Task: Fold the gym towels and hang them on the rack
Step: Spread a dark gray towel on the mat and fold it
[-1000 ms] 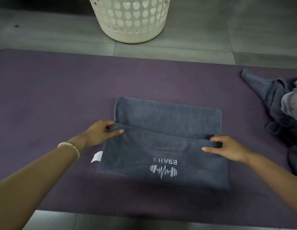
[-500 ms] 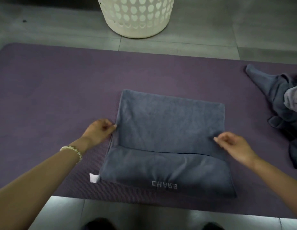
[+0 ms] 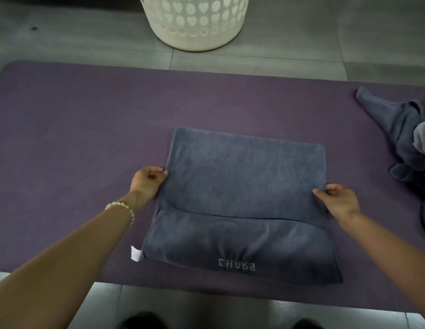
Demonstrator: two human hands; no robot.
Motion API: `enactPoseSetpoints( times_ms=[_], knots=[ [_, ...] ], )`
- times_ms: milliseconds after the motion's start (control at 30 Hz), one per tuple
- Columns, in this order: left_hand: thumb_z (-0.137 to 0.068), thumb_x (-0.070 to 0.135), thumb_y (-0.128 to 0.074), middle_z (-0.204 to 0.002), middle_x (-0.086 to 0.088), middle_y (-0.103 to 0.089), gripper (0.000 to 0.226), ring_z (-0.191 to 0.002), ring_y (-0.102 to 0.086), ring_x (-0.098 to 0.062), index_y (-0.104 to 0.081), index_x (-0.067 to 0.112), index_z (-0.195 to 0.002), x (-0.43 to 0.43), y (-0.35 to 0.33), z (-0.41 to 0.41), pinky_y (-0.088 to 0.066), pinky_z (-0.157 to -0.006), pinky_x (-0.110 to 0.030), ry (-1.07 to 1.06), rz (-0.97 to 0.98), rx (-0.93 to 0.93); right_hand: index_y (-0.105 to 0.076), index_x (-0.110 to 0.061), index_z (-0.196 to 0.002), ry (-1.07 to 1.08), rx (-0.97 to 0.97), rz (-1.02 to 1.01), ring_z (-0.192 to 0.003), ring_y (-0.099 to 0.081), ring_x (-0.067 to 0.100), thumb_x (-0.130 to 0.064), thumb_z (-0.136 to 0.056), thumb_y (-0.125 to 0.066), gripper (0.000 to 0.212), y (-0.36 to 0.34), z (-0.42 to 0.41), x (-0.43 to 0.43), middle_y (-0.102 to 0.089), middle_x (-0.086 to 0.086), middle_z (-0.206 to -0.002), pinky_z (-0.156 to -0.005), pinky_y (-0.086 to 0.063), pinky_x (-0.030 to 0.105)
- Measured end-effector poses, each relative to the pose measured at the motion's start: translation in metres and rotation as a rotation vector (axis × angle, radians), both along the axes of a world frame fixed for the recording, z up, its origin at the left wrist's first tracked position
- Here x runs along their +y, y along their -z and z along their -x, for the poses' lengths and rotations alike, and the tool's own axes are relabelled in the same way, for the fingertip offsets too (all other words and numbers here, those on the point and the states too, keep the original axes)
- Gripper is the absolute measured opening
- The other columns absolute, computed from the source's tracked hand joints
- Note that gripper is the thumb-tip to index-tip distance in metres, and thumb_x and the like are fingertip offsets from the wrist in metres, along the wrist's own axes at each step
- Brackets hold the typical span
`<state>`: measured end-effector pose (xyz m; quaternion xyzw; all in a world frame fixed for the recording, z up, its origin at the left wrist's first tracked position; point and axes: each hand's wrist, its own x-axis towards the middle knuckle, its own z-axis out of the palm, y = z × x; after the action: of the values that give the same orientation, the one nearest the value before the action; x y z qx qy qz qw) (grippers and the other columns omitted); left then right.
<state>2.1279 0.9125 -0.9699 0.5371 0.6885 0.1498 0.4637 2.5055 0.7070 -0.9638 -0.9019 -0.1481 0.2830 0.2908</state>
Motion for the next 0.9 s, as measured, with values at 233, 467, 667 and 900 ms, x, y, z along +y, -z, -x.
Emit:
enactPoseSetpoints(
  times_ms=[233, 467, 667, 900],
  knots=[
    [-0.092, 0.030, -0.060, -0.117, -0.006, -0.064, 0.039, -0.100, -0.059, -0.015, -0.059, 0.006, -0.123, 0.042, -0.016, -0.046, -0.043, -0.081, -0.021, 0.118, -0.024, -0.085, -0.057, 0.006, -0.118, 0.125, 0.120, -0.229, -0.055, -0.053, -0.004, -0.008, -0.087, -0.067, 0.035, -0.003, -0.014, 0.033, -0.060, 0.012, -0.104, -0.044, -0.039, 0.001],
    [-0.095, 0.022, -0.057, -0.111, 0.000, -0.057, 0.032, -0.100, -0.054, -0.013, -0.058, 0.015, -0.126, 0.075, -0.015, -0.072, -0.043, -0.086, -0.023, 0.061, -0.012, -0.155, -0.058, -0.013, -0.104, 0.126, 0.113, -0.299, -0.074, -0.054, 0.008, -0.008, -0.089, -0.065, 0.017, 0.008, -0.037, 0.073, -0.060, 0.013, -0.111, -0.055, -0.043, 0.002],
    [-0.089, 0.011, -0.065, -0.121, -0.006, -0.062, 0.038, -0.111, -0.058, -0.017, -0.059, 0.003, -0.125, 0.093, -0.003, -0.073, -0.044, -0.095, -0.021, -0.194, 0.033, -0.190, -0.064, -0.001, -0.116, 0.287, 0.118, -0.329, -0.053, -0.054, -0.004, -0.015, -0.087, -0.069, 0.033, 0.013, -0.057, 0.084, -0.066, 0.013, -0.104, -0.050, -0.044, 0.006],
    [-0.087, 0.015, -0.068, -0.121, -0.001, -0.059, 0.043, -0.106, -0.056, -0.016, -0.056, 0.006, -0.127, 0.087, -0.007, -0.078, -0.043, -0.093, -0.021, -0.015, -0.054, -0.041, -0.064, 0.002, -0.109, 0.230, -0.032, -0.298, -0.047, -0.052, -0.009, -0.011, -0.085, -0.070, 0.028, 0.013, -0.057, 0.086, -0.061, 0.008, -0.094, -0.047, -0.040, 0.004]
  ],
)
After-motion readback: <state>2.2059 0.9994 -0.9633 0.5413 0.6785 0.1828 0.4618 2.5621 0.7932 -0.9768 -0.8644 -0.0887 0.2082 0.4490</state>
